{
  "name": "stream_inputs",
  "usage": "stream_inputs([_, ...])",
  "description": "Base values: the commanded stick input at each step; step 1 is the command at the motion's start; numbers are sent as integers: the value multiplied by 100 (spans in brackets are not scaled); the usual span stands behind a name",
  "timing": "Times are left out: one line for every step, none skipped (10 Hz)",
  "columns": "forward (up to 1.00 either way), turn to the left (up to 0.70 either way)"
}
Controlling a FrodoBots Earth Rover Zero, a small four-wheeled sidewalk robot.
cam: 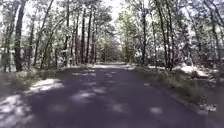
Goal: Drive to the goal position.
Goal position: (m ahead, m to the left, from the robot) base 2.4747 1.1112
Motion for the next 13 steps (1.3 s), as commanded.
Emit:
stream_inputs([45, 0])
stream_inputs([45, 0])
stream_inputs([45, 0])
stream_inputs([45, 0])
stream_inputs([45, 0])
stream_inputs([45, 0])
stream_inputs([45, 0])
stream_inputs([45, 0])
stream_inputs([45, 0])
stream_inputs([45, 0])
stream_inputs([45, 0])
stream_inputs([45, 0])
stream_inputs([45, 0])
